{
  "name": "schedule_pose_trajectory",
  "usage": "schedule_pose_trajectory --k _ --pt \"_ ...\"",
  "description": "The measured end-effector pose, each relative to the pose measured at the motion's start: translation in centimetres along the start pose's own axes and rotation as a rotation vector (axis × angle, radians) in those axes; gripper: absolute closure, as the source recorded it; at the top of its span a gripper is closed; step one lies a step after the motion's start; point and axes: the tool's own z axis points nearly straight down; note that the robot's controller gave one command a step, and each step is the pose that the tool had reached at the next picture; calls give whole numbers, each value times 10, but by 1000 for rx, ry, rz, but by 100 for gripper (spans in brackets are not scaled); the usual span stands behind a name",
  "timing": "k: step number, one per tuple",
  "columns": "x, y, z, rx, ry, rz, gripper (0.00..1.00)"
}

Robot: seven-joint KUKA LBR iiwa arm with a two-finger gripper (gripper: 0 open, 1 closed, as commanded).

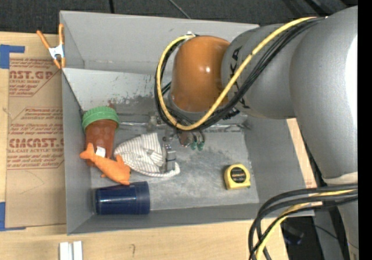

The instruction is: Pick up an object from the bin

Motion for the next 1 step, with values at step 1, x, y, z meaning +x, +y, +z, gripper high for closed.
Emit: schedule_pose_trajectory --k 1 --pt "8 8 67 -1 2 33 0"
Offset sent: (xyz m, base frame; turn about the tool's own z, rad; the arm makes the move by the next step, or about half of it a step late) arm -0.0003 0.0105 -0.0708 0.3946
